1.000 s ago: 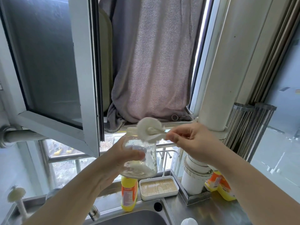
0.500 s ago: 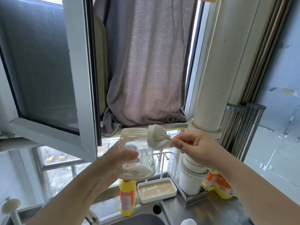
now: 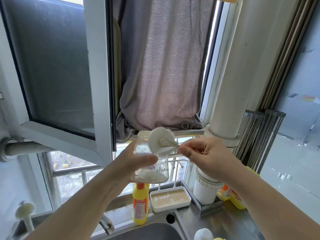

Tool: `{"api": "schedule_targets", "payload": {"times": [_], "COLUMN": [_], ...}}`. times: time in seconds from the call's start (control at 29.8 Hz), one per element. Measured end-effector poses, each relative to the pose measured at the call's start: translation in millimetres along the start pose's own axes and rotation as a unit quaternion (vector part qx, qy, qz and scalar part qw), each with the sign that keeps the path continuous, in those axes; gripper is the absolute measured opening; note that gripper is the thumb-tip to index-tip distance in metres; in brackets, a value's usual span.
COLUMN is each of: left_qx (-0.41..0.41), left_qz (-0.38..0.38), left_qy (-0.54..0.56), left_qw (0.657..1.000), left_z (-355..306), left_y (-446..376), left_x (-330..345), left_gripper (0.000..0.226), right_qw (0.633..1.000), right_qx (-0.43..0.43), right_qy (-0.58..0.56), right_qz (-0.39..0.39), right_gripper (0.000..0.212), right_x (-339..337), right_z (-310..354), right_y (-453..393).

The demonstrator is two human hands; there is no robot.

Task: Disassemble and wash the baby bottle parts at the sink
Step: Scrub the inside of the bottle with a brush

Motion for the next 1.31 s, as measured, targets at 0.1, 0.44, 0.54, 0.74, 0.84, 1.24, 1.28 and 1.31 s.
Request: {"api": "schedule_targets", "payload": {"times": [0.1, 0.44, 0.54, 0.74, 0.84, 1.24, 1.28, 1.31], "left_qx": [0.01, 0.018, 0.01, 0.011, 0.006, 0.009, 0.006, 0.007], "left_qz": [0.012, 0.027, 0.059, 0.036, 0.077, 0.022, 0.007, -0.004], "left_qy": [-0.023, 0.078, 0.099, 0.107, 0.128, 0.186, 0.18, 0.172], "left_qw": [1.0, 0.996, 0.993, 0.994, 0.989, 0.982, 0.984, 0.985], "left_z": [-2, 2, 5, 4, 3, -13, -12, -10], "left_y": [2, -4, -4, -6, -4, -9, -8, -7], "left_x": [-4, -13, -7, -9, 1, 1, 0, -1], "left_gripper": [0.099, 0.109, 0.094, 0.119, 0.107, 0.109, 0.109, 0.106], "right_qw": [0.999, 0.997, 1.0, 0.997, 0.998, 0.996, 0.996, 0.996], "right_qx": [0.03, 0.026, -0.006, 0.02, -0.022, -0.014, -0.013, -0.011], "right_qy": [0.015, 0.027, 0.003, 0.001, -0.035, -0.06, -0.06, -0.061], "right_qz": [-0.011, 0.062, 0.009, 0.08, 0.039, 0.069, 0.067, 0.063], "right_gripper": [0.037, 0.039, 0.035, 0.031, 0.023, 0.02, 0.018, 0.019], "right_x": [-10, -2, -4, -7, -6, -4, -4, -5], "right_z": [-5, -10, -8, -12, -11, -20, -23, -25], "right_y": [2, 10, -1, 5, -6, -2, -1, -1]}}
Point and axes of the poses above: each hand's wrist, its own y-axis away from the middle knuckle, its own x-axis out of the palm, z = x × y, the point moved 1 cm from there along -y, towards the middle knuckle, and after that the axes turned 9 degrees about z, right-handed, at the moved point
